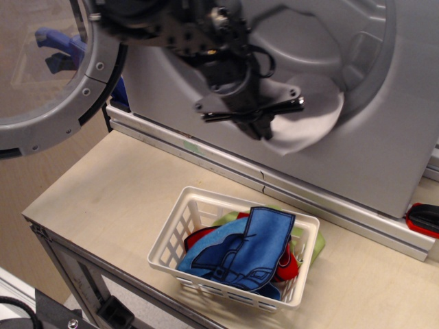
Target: Take clothes out of laundry machine
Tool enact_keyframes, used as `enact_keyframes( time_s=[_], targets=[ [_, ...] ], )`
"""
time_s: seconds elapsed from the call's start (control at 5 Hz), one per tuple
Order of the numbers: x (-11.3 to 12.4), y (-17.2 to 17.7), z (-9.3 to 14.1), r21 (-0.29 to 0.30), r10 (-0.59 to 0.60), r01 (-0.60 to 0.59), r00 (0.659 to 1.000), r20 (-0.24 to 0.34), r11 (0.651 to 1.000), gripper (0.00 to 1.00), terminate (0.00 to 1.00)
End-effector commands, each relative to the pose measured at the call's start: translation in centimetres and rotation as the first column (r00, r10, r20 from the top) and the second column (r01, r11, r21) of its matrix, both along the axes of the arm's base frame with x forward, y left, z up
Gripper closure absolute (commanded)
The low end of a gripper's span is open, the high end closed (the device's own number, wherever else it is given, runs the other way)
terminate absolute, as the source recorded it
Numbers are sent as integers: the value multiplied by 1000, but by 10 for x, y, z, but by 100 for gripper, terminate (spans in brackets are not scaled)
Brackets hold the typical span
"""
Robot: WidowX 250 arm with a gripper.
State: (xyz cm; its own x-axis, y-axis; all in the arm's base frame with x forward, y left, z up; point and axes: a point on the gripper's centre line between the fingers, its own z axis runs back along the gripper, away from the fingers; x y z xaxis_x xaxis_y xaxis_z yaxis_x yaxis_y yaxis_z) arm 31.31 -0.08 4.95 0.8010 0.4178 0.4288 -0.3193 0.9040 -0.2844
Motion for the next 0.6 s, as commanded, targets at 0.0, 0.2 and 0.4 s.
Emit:
enact_keyframes(
  time_s=[0.0, 0.2, 0.4],
  targets=[
    [-50, 20, 30, -16, -102, 101, 994, -45, 995, 100, 0],
    [-71, 19, 18, 3, -131, 132, 988, -87, 991, 100, 0],
    [-89, 13, 4, 16, -152, 158, 973, -172, 987, 100, 0]
  ],
)
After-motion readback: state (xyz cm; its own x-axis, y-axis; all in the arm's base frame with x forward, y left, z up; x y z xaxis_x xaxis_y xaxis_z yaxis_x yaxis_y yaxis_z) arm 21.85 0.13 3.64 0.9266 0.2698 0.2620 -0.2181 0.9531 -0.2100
